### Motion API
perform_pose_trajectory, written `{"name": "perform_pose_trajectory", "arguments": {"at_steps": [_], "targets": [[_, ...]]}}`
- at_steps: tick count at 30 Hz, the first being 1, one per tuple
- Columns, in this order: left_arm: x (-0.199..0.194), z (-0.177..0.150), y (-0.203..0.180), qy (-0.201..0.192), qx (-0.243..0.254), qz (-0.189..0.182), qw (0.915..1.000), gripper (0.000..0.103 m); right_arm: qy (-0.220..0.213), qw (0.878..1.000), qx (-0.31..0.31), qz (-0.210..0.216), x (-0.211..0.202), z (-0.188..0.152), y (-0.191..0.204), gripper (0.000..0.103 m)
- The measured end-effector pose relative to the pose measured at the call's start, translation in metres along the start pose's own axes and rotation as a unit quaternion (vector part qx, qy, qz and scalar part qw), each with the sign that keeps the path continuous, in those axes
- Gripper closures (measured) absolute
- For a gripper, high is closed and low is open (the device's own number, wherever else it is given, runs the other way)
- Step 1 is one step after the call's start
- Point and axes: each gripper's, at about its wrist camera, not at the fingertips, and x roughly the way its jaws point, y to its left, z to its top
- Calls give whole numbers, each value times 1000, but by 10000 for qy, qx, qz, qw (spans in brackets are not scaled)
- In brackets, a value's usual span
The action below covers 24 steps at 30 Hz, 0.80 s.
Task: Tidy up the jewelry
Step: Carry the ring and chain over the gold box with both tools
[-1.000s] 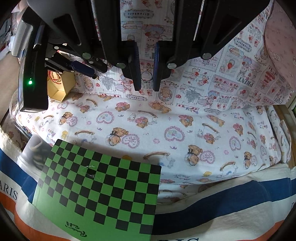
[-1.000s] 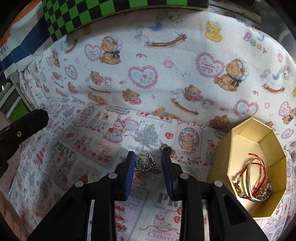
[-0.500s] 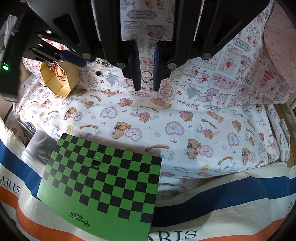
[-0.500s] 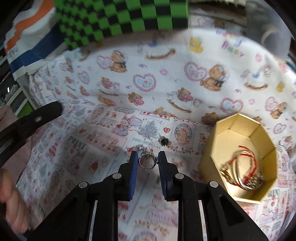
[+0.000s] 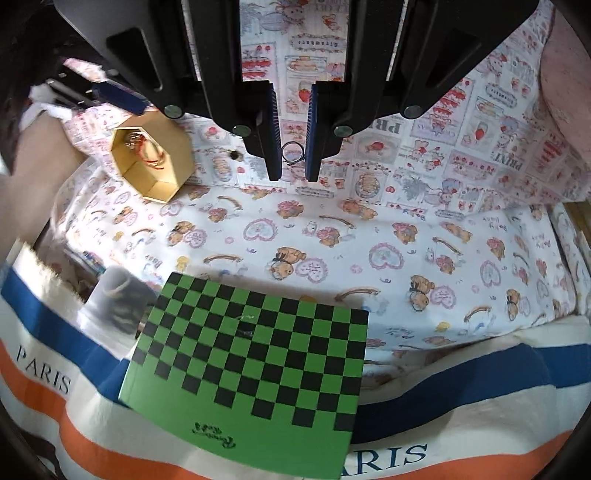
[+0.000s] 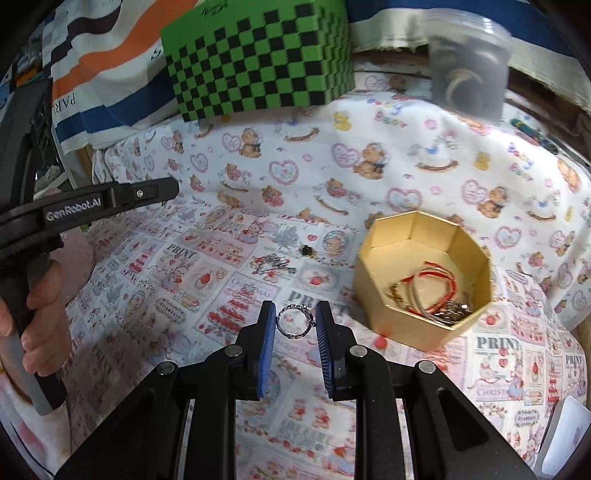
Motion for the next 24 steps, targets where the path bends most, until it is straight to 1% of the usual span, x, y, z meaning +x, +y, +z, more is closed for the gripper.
{"name": "perform_pose_trajectory", "arguments": {"at_steps": [2, 6, 9, 14, 15, 17, 19, 21, 24], "targets": [[3, -2, -4, -14, 126, 145, 9998, 91, -76, 10000, 46, -3, -5, 1, -5, 79], [7, -5, -8, 4, 208, 182, 9996, 91, -287, 9994, 180, -12, -18, 5, -15, 79], [5, -7, -14, -72, 306, 212, 9993, 91, -464, 9986, 265, -17, -30, 8, -22, 79], [-1, -10, -28, -206, 507, 106, 9984, 91, -815, 9958, 406, -83, -51, 13, -36, 79], [-2, -12, -32, -229, 601, 34, 9979, 91, -902, 9948, 457, -116, -56, 14, -40, 79], [0, -15, -40, -208, 805, -91, 9965, 91, -1041, 9929, 539, -187, -63, 15, -46, 79], [3, -19, -47, -146, 901, -123, 9957, 91, -1205, 9903, 615, -318, -69, 15, -52, 79], [4, -21, -54, -123, 1006, -175, 9947, 91, -1290, 9885, 680, -404, -71, 15, -58, 79], [-4, -24, -67, -212, 1147, -299, 9927, 91, -1285, 9877, 756, -473, -68, 16, -66, 79]]}}
